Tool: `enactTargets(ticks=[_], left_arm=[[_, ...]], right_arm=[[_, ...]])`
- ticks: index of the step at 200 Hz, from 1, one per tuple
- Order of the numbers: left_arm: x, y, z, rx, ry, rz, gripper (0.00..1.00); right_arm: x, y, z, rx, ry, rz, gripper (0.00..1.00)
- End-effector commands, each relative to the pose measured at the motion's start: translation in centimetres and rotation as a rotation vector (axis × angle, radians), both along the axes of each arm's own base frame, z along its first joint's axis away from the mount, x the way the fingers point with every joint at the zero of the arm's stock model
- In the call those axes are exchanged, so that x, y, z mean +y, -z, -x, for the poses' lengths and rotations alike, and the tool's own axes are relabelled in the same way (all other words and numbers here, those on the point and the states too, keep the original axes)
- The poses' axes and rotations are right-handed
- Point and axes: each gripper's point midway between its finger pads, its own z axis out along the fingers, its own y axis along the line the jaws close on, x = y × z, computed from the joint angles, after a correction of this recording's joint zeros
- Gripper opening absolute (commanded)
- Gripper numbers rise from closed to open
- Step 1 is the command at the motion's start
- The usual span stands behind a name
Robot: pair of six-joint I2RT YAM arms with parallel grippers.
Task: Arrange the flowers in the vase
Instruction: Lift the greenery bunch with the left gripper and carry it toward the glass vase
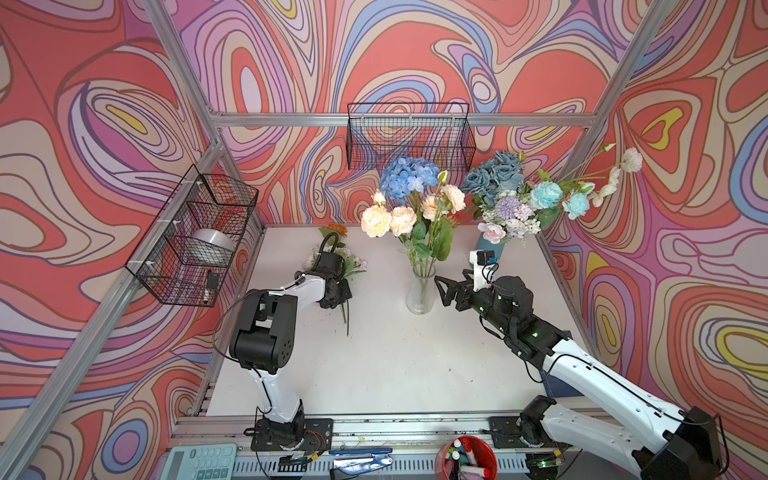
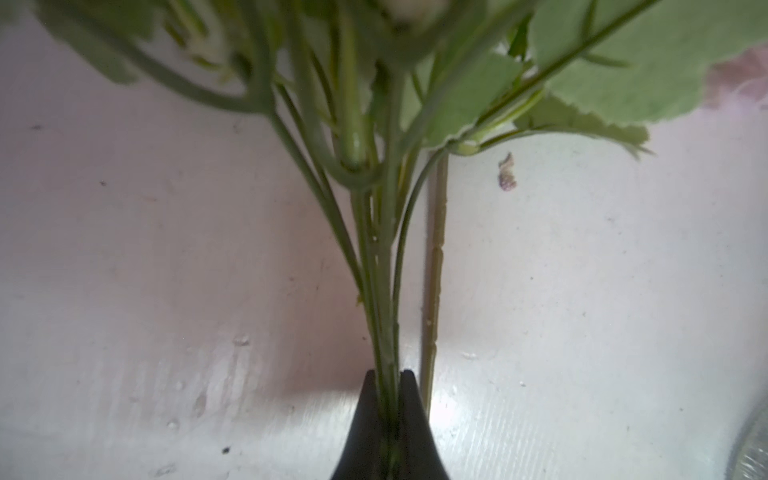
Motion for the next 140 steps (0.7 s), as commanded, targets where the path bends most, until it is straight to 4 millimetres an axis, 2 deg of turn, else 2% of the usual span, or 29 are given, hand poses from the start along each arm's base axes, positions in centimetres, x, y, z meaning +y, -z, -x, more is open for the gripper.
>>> enactTargets(ticks=[1,14,17,33,64,106,140], left_arm=[[1.0,-2.0,0.0,-0.075,-0.018,-0.031,0.0],[1.2,-2.7,0.5,-0.092,-0.023,-0.037,0.0],[1.2,-3.2,0.0,-0.124,-0.026,-0.032,0.0],[1.3,-4.8,0.2,-0.176,-0.035,-0.022,0.0],[1.7,-9.3,0.5,-0.317,-0.058,0.0,0.0],[1.5,-17.3,1.4,-0.55,-0.035,0.057,0.0],[0.6,-24.2,3.3,-0.766,0.029,0.134,0.0]], right_arm=[[-0.1,-1.2,0.2,-0.013,-0.004,-0.018,0.98],[0.0,-1.4,0.3,-0.017,-0.014,-0.023,0.98],[0.1,-1.5,0.3,-0.019,-0.018,-0.024,0.98],[0.4,-2.0,0.7,-0.035,-0.047,-0.036,0.95],[0.9,-2.6,1.1,-0.054,-0.083,-0.057,0.88],[2.2,-3.2,1.4,-0.06,-0.154,-0.083,0.83],[3.1,-3.8,1.6,-0.066,-0.204,-0.1,0.81]])
